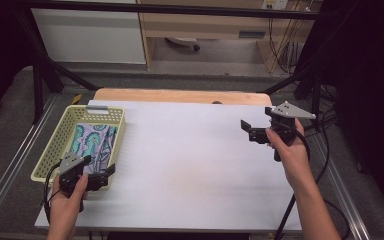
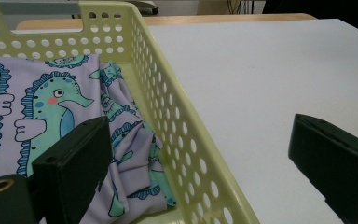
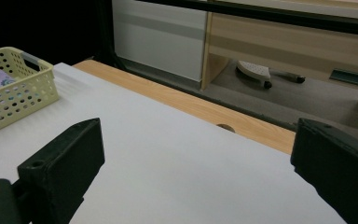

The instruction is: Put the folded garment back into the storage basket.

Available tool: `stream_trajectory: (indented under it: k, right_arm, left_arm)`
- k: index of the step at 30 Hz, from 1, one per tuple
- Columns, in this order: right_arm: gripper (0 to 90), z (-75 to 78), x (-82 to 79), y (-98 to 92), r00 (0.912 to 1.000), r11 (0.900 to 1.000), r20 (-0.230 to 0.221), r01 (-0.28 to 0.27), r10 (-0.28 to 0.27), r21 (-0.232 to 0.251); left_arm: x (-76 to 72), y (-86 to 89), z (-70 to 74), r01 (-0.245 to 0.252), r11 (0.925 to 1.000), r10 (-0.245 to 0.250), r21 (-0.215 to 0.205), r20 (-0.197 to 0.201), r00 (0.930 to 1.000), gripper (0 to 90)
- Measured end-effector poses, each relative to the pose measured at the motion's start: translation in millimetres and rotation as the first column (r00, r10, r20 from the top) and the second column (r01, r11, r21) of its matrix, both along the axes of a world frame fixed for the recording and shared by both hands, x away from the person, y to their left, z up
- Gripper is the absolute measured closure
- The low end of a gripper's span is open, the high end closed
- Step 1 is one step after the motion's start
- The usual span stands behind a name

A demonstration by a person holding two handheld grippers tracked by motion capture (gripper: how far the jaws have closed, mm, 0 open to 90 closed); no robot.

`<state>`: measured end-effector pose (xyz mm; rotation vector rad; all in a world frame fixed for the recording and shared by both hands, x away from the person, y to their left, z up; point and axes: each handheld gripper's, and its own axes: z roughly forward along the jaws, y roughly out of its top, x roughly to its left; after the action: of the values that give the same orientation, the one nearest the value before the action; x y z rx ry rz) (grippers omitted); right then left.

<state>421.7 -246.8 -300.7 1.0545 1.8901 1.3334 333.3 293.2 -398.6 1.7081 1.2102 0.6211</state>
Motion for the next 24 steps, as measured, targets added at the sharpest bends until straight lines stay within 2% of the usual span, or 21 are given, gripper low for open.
stream_trajectory:
  k: [5, 14, 24]
  right_arm:
    - [3.2, -5.9, -6.0, -8.6, 0.9999, 1.000, -0.004, 0.009, -0.009, -0.001]
    - [3.1, -19.5, -18.1, -18.7, 0.9996, 0.999, -0.007, 0.027, -0.026, 0.031]
    - [3.1, -42.1, -32.1, -28.9, 0.9984, 0.999, -0.036, 0.044, -0.043, 0.024]
  left_arm:
    - [0.0, 1.1, -0.2, -0.004, 1.0000, 0.004, -0.004, 0.001, 1.0000, 6.4]
    - [0.0, 1.3, -0.3, -0.006, 1.0000, 0.006, -0.003, 0.002, 1.0000, 6.4]
    - [0.6, 6.3, -0.7, -0.021, 0.9997, 0.021, -0.013, -0.001, 0.9998, 6.4]
